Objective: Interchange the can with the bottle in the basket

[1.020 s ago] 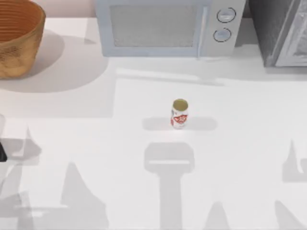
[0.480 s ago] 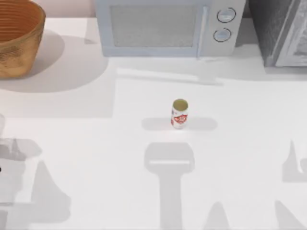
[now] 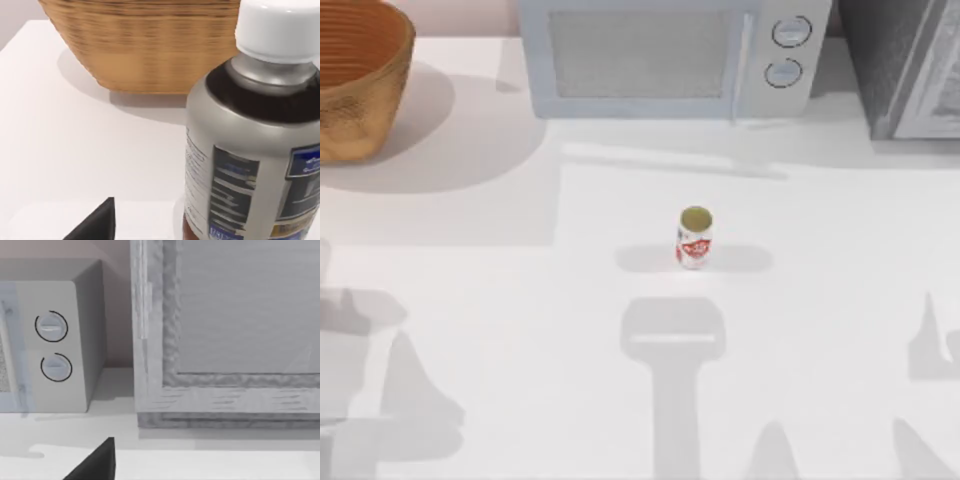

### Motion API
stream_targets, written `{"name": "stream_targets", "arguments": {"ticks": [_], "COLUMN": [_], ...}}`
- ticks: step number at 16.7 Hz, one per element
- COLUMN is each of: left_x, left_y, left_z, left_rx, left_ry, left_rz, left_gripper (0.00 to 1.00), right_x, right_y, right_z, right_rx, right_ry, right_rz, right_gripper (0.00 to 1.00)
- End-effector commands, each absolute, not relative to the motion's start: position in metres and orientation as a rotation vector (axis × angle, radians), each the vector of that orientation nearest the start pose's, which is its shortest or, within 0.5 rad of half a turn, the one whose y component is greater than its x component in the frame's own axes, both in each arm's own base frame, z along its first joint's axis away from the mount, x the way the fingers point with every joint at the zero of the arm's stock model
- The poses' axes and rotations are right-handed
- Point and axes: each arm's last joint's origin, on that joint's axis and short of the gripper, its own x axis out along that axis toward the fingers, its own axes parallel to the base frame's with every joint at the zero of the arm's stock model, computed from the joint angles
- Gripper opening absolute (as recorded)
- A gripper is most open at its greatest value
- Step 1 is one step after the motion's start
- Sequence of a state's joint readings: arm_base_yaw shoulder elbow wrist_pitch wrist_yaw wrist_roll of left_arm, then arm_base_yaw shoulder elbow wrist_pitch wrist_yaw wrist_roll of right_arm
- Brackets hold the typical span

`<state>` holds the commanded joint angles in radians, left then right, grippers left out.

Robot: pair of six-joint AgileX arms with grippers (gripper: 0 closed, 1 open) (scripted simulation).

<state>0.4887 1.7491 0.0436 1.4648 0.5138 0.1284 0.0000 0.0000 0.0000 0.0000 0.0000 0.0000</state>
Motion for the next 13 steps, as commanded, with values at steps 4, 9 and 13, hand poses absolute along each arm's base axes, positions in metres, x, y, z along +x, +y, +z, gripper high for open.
{"name": "stream_targets", "arguments": {"ticks": [4, 9, 13], "left_x": [0.204, 0.23, 0.23], "left_y": [0.078, 0.075, 0.075], "left_z": [0.081, 0.074, 0.074], "left_rx": [0.001, 0.001, 0.001], "left_ry": [0.202, 0.202, 0.202], "left_rz": [-0.02, -0.02, -0.02], "left_gripper": [1.0, 1.0, 0.92], "right_x": [0.106, 0.106, 0.106], "right_y": [-0.001, -0.001, -0.001], "right_z": [0.16, 0.16, 0.16], "right_rx": [0.0, 0.0, 0.0], "right_ry": [0.0, 0.0, 0.0], "right_rz": [0.0, 0.0, 0.0], "right_gripper": [1.0, 1.0, 1.0]}}
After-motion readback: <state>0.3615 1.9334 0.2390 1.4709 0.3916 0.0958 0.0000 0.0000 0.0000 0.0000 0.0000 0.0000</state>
